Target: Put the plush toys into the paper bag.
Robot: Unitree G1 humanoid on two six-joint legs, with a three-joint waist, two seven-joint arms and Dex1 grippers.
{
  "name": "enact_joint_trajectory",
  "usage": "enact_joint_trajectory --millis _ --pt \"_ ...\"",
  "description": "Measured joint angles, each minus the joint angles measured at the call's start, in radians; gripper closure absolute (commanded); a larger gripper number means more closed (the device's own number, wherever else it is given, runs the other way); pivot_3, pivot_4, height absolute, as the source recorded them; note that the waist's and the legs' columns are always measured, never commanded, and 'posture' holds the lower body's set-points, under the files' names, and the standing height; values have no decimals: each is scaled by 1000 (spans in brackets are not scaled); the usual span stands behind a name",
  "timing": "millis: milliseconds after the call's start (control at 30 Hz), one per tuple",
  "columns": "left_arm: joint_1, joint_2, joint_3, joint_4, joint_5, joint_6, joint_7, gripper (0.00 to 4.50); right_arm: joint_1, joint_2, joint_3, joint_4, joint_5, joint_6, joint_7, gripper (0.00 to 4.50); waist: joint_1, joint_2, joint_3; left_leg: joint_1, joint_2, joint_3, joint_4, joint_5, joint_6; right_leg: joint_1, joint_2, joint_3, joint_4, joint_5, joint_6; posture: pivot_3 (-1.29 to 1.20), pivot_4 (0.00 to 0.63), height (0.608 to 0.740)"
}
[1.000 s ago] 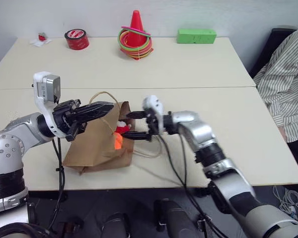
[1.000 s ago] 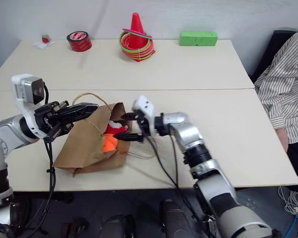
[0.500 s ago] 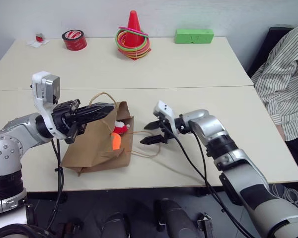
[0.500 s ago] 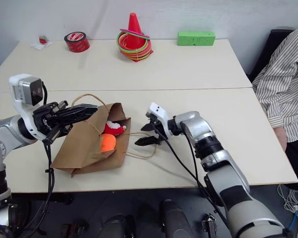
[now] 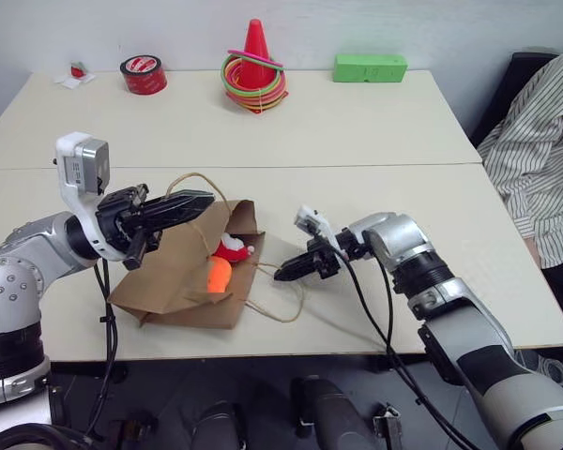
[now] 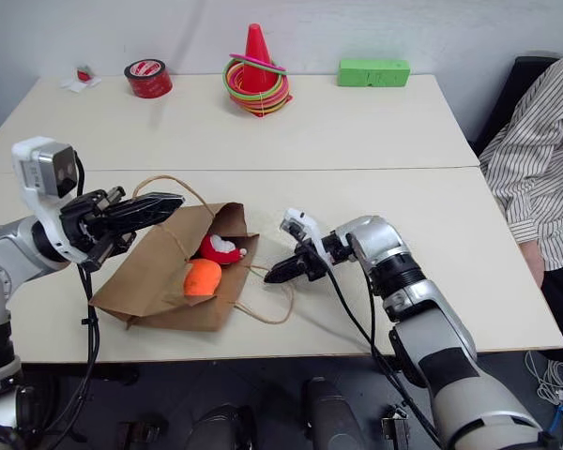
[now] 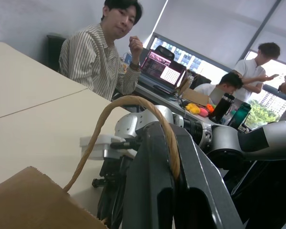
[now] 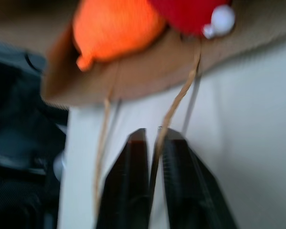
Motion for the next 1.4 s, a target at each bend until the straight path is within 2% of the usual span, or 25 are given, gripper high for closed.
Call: enact_joint_trajectory --millis 200,367,500,667,767,933,1067,1133,1200,1267,1333,1400 --pt "-4 -25 1 3 36 -68 18 4500 35 -205 -170 -325 244 325 6 4468 17 0 0 -2 0 -2 0 0 1 0 0 -2 -2 0 0 0 150 740" --pt "-21 -43 -5 23 116 -164 23 4500 0 -332 -281 -411 387 480 -16 4468 15 0 0 -2 -1 -2 0 -1 1 0 0 -1 -2 0 0 0 150 740" --pt "-32 -68 -32 49 163 -217 21 4500 -71 -354 -303 -375 417 481 -63 4468 8 0 0 -1 -1 -1 0 -1 1 0 0 -1 -2 0 0 0 150 740" --pt "-56 -85 -56 77 191 -245 15 4500 -119 -296 -333 -257 406 450 -181 4468 11 0 0 -2 -1 -1 0 -1 1 0 0 -1 -3 0 0 0 150 740" --pt "-58 -84 -58 81 176 -205 13 3930 -103 -270 -337 -232 400 430 -239 3921 12 0 0 -4 0 -1 0 -1 1 -2 0 -1 -4 0 1 0 150 740" --pt "-13 -13 -50 73 166 -150 4 2388 -80 -299 -405 -240 456 430 -246 2230 14 0 0 -17 0 -1 2 0 2 -15 0 -1 -1 1 1 0 150 740" --pt "50 79 5 55 168 -137 -22 1175 -46 -419 -457 -245 501 423 -185 885 14 0 0 -17 0 -1 0 0 2 -15 0 -2 -3 0 1 0 150 740" --pt "78 116 31 45 171 -139 -40 514 -11 -445 -491 -246 525 411 -165 160 13 0 0 -16 -1 0 0 -1 2 -15 0 -1 -3 1 1 0 150 740" --pt "128 145 50 30 174 -140 -65 45 35 -445 -539 -252 546 379 -164 133 9 0 0 -15 -1 1 0 -1 2 -14 0 0 -3 1 1 0 150 740" --pt "227 177 64 6 205 -159 -101 45 111 -451 -579 -271 548 330 -165 133 8 0 0 -14 -1 2 0 -1 2 -14 0 1 -3 1 1 0 150 740" --pt "372 209 65 -30 265 -203 -153 0 232 -461 -585 -340 536 263 -165 571 8 0 0 -14 0 2 -2 -1 2 -15 0 1 -3 1 1 0 150 740" --pt "477 190 69 -83 282 -221 -172 0 396 -452 -564 -449 489 147 -176 1100 11 0 0 -15 0 1 -2 -1 2 -15 0 1 -4 0 1 0 150 740"
